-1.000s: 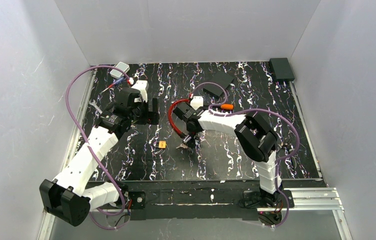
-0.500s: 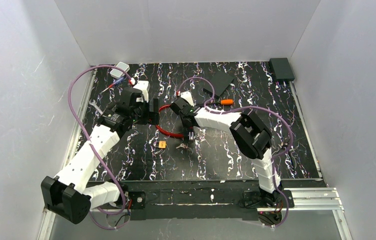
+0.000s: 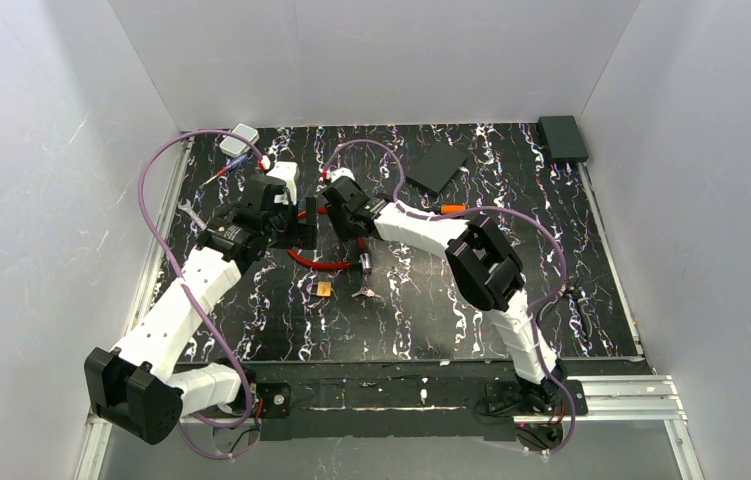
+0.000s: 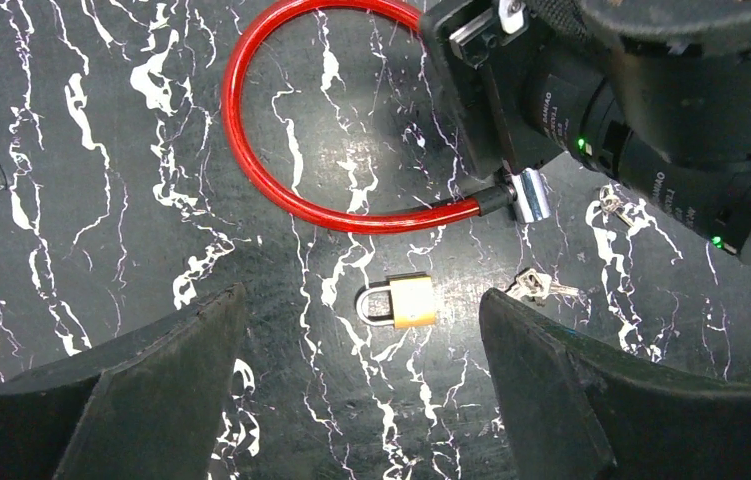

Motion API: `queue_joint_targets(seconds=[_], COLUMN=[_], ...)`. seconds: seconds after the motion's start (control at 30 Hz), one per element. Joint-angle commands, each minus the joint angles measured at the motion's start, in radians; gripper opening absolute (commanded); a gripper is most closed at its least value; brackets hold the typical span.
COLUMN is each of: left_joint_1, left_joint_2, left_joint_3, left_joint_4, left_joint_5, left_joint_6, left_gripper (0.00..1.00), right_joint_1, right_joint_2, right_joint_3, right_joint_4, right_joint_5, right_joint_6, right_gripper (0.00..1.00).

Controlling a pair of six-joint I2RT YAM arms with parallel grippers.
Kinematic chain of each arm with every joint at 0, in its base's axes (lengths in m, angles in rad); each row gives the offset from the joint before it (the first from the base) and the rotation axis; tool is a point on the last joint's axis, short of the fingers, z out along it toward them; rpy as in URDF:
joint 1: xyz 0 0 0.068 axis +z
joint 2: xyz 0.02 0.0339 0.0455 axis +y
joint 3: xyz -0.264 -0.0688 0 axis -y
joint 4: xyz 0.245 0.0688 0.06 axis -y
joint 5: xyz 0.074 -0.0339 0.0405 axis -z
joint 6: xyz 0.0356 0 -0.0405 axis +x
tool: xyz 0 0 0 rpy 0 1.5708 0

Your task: Unlock with the key

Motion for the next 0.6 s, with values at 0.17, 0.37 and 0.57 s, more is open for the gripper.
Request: queue_joint_targets(seconds=[0.17,0.37,0.57], left_joint_1=[-0.009,-0.019,-0.021], left_joint_2=[-0.02,-0.087,-0.19], left_joint_3=[0.016,0.021,-0.092], left_joint_4=[-0.027,-0.076,-0.03], left_joint_5=[-0.06,-0.078,-0.128], left_joint_6=[0.02,0.01,0.022], left_gripper=[0.85,0.87,0.87], right_joint_1=[0.005,0.008,0.008], right_joint_2=[-0.038,-0.281,-0.545], right_joint_3=[0.142,-0.186,-0.586], right_joint_4=[0.01,0.168,0.388], right_joint_5=[-0.099,-0.174,-0.402], right_joint_6=[-0.092,-0.217,-0.328], right_gripper=[0.71,0.73,0.75])
